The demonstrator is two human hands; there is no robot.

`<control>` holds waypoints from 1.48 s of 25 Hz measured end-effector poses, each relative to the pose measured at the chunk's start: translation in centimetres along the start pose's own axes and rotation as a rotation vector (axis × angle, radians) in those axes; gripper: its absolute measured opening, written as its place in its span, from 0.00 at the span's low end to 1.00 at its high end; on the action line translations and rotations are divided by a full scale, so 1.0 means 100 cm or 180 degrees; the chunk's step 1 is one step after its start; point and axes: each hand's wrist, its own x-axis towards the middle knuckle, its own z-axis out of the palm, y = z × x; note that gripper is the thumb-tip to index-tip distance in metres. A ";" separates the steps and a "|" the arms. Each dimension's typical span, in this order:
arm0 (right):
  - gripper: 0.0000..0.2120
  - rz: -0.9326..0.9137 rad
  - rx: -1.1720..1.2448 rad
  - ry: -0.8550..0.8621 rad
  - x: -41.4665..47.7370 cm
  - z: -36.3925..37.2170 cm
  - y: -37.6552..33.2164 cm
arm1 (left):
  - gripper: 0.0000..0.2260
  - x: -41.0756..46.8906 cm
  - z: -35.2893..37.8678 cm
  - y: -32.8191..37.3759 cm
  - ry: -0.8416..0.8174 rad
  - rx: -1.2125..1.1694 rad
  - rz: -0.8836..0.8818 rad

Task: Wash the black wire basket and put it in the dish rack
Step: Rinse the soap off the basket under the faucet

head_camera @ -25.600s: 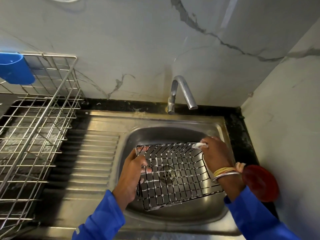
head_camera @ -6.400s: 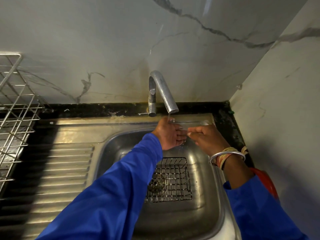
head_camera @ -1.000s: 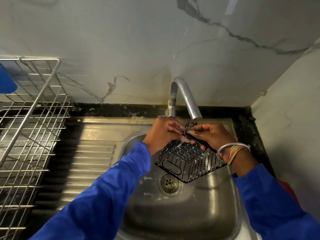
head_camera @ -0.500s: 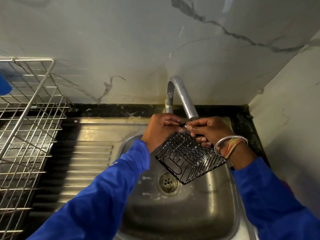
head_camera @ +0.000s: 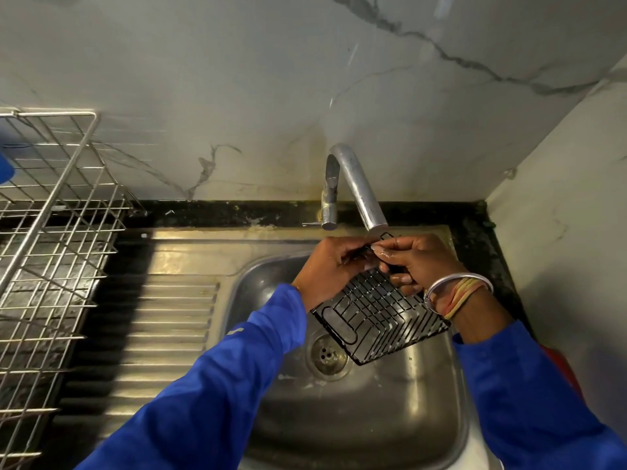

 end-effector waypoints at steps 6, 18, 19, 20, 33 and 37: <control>0.07 -0.0223 -0.0164 -0.0062 -0.003 -0.010 0.006 | 0.12 0.000 -0.006 -0.002 0.0228 -0.0135 -0.0177; 0.07 0.0038 -0.0274 0.0835 0.009 0.023 0.006 | 0.09 -0.025 -0.008 0.013 0.0474 -0.2197 -0.1436; 0.05 -0.0076 -0.0425 0.0949 0.011 0.027 0.007 | 0.10 -0.023 -0.011 0.017 0.0394 -0.2218 -0.1693; 0.05 -0.0157 -0.0575 0.0980 0.012 0.031 0.009 | 0.11 -0.022 -0.015 0.020 0.0289 -0.2178 -0.1955; 0.10 -0.0787 -0.1593 0.0327 0.016 0.034 -0.001 | 0.11 -0.037 -0.024 0.017 0.1654 -0.1862 -0.1910; 0.13 -0.0425 -0.1406 0.0492 0.025 0.041 -0.009 | 0.11 -0.039 -0.023 0.019 0.1553 -0.1877 -0.1992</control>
